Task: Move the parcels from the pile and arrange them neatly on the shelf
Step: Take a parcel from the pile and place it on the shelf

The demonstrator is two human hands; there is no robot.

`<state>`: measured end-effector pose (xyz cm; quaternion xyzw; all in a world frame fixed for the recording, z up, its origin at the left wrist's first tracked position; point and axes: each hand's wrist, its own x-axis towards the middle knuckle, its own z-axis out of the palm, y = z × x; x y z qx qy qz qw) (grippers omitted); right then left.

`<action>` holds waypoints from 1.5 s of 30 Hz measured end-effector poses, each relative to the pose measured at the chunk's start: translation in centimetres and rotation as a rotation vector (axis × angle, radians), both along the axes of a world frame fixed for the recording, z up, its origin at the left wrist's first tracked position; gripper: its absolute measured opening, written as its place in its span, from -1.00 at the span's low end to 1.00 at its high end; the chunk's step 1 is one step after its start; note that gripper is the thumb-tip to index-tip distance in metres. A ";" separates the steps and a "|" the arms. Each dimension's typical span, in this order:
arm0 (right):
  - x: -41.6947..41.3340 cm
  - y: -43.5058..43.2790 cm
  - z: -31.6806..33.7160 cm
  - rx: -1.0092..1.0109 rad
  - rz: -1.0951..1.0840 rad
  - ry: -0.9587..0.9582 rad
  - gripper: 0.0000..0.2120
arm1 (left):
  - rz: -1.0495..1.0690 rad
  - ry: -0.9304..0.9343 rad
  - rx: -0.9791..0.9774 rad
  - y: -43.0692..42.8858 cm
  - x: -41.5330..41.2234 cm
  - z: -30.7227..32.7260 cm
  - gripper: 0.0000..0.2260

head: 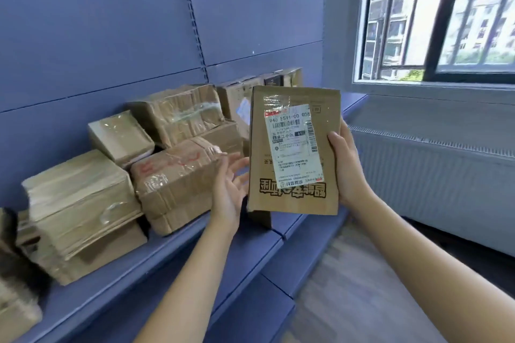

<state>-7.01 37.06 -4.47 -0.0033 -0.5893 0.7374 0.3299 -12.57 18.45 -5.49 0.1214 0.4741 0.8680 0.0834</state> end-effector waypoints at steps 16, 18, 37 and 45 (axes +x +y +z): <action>10.8 24.5 -7.1 -0.127 -0.385 -0.126 -0.57 | -0.233 0.203 -0.539 28.9 0.1 -7.3 -0.84; 9.8 26.8 -7.8 -0.133 -0.419 -0.137 -0.56 | -0.272 0.216 -0.545 31.6 -1.4 -8.0 -0.85; -2.4 46.8 -9.9 -0.217 -0.568 -0.166 -0.68 | -0.540 0.238 -0.545 54.8 -15.6 -9.8 -0.82; -9.5 59.5 -9.8 -0.203 -0.414 -0.149 -0.65 | -0.376 0.201 -0.555 65.3 -21.0 -9.2 -0.84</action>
